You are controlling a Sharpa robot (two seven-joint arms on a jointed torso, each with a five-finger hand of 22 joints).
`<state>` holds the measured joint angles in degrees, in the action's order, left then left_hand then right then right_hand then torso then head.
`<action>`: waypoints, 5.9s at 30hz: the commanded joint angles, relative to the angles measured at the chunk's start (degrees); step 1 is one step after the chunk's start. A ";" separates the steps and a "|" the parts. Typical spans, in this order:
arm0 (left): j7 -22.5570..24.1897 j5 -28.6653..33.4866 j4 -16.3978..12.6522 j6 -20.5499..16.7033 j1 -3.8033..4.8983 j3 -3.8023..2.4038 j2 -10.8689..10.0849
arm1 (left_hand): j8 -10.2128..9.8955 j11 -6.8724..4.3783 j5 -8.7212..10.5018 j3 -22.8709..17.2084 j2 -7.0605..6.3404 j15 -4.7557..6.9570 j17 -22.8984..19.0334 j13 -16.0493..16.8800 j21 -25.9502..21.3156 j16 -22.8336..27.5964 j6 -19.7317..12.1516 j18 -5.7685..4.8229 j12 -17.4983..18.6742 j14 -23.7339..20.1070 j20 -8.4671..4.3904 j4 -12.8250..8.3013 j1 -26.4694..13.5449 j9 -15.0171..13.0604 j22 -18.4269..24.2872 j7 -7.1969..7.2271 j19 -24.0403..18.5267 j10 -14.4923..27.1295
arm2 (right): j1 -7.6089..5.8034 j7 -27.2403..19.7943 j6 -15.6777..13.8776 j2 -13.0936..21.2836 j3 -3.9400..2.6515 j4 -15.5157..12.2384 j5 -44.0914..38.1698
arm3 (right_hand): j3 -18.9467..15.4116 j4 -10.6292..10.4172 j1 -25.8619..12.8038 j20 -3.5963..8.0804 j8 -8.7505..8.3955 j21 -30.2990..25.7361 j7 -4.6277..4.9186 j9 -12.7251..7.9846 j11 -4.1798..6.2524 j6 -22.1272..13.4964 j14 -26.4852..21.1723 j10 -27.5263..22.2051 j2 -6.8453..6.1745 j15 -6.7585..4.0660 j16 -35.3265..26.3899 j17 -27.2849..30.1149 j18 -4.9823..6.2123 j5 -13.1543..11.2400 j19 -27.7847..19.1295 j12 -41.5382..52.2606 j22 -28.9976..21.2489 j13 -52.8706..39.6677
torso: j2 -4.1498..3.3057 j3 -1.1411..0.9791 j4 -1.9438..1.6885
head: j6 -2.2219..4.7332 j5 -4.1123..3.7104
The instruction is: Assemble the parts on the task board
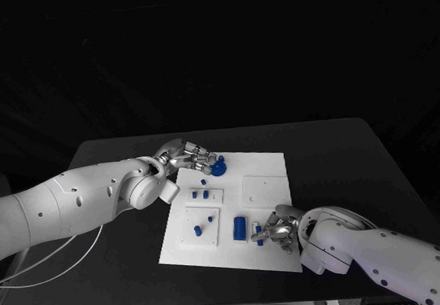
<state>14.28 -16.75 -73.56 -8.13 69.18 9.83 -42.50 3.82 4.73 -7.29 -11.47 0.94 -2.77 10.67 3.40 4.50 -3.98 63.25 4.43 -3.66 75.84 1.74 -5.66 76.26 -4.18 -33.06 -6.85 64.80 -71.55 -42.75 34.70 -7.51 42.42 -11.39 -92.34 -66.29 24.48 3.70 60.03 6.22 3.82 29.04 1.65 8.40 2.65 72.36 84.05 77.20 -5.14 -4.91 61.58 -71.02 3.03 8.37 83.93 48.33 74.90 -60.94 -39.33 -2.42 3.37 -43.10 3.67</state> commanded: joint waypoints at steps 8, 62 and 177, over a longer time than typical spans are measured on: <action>0.02 0.19 -0.16 1.02 0.02 -0.03 0.03 | -0.10 -0.08 -0.16 0.02 -0.05 -0.25 0.04 0.06 -0.26 0.12 -0.42 -0.87 -0.06 -0.14 0.11 0.57 -0.58 0.01 0.62 0.03 0.39 0.46 | -0.10 -0.90 -0.70 -0.37 0.02 -0.01 -0.26 | -5.07 -7.88 1.87 0.38 -0.16 -0.51 -0.03 -0.53 0.19 0.25 0.40 -0.03 -2.97 -0.39 0.03 0.14 -0.28 -1.92 2.74 -0.15 1.92 0.19 | 0.00 0.00 -0.01 | 0.00 0.20; -0.34 -0.01 -0.19 1.32 0.02 -0.02 -0.30 | -0.10 -0.08 -0.16 0.02 -0.05 -0.25 0.04 0.06 -0.26 0.12 -0.42 -0.87 -0.06 -0.14 0.11 0.57 -0.58 0.01 0.62 0.03 0.39 0.46 | 0.34 -5.13 7.02 2.07 0.23 -0.68 0.63 | -9.62 -2.74 6.66 0.51 -0.17 -0.64 -0.14 -1.00 0.30 0.44 0.41 -0.31 -1.07 -0.56 -0.13 -0.43 -0.27 -1.00 2.73 0.17 2.12 -0.13 | -0.03 -0.02 -0.07 | -0.29 -0.06; 1.87 7.58 6.32 -4.27 2.23 0.71 1.39 | -0.11 0.71 -0.31 -0.65 -0.31 -0.98 -0.97 0.00 -0.25 0.42 -0.30 -0.75 0.16 -2.15 0.62 0.30 0.31 -0.02 2.02 0.01 -0.67 2.82 | -10.02 -39.06 -3.19 0.84 -1.25 17.23 28.94 | -25.71 3.21 8.96 -2.54 -0.09 -25.42 2.92 -1.84 -2.54 -7.15 -8.68 -7.86 5.78 2.24 -30.28 24.12 0.50 12.80 -6.42 -19.74 -20.44 22.59 | 2.49 -0.07 1.26 | 12.28 -2.78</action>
<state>14.09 -13.34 -67.73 -9.60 71.16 10.59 -41.41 3.82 5.46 -7.50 -11.83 0.94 -3.80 9.72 3.40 4.51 -3.72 63.05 4.43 -3.66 73.74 2.58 -5.30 76.26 -4.18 -31.10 -7.05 64.36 -68.76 -52.52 4.06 -7.54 43.68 -12.64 -76.24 -44.75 -1.22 6.87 69.11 3.79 3.77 3.93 4.49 6.62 0.35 65.53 75.68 69.86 0.19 -2.72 31.79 -47.20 3.06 20.86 77.72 29.28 54.82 -38.86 -37.35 -2.35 4.38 -32.27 1.06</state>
